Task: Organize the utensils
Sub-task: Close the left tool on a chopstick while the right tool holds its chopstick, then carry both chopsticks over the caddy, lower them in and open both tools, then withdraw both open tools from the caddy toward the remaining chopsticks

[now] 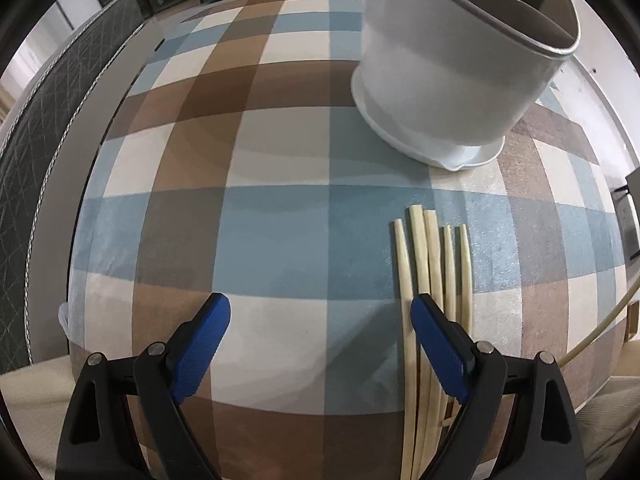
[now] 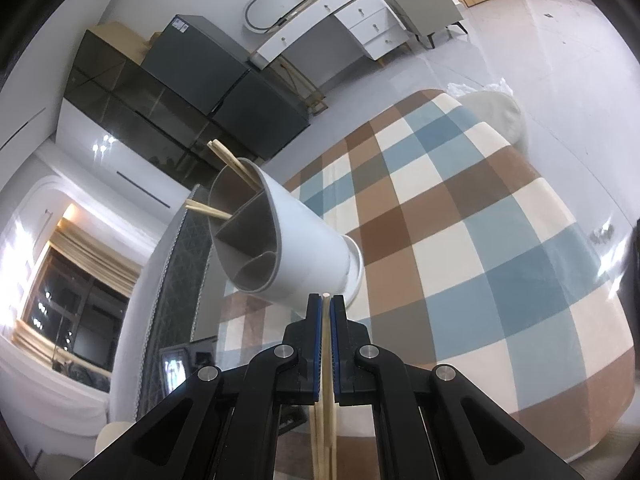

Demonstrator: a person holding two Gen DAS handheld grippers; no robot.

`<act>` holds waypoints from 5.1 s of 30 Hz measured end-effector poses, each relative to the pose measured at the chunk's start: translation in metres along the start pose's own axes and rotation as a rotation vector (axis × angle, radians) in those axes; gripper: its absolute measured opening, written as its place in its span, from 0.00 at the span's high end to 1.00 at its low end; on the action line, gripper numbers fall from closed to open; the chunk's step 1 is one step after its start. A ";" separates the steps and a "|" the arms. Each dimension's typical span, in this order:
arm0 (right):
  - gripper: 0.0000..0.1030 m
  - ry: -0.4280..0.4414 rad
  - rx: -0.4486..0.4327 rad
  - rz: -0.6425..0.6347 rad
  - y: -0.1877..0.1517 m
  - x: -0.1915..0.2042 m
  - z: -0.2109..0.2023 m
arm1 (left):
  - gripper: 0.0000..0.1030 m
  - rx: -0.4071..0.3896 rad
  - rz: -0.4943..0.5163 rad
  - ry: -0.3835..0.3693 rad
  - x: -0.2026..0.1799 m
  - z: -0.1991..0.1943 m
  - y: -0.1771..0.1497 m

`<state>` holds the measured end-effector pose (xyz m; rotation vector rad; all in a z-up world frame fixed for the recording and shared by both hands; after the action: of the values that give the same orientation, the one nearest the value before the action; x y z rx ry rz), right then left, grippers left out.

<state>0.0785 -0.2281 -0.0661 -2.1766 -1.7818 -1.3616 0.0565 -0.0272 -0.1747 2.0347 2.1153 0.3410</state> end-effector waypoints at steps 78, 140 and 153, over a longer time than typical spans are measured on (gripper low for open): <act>0.97 -0.044 -0.454 -0.417 0.020 0.122 -0.110 | 0.99 -0.568 0.010 -0.374 0.024 -0.236 0.047; 0.68 -0.105 -0.247 -0.427 0.099 0.126 -0.014 | 0.55 -0.414 0.008 -0.404 0.012 -0.193 0.175; 0.49 -0.119 -0.270 -0.371 0.081 0.120 -0.052 | 0.44 -0.448 -0.023 -0.315 0.030 -0.211 0.140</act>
<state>0.1085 -0.1884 0.0793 -2.1652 -2.2564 -1.6633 0.1275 0.0000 0.0683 1.6790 1.6908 0.4153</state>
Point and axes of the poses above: each gripper's, at about its wrist camera, not at the fingertips, and z roughly the way its jaws point, x to its left, y to its top, the point moved 3 cm from there along z, roughly the way its jaws point, and after that the axes turned 1 degree about -y, right-handed, at the moved point
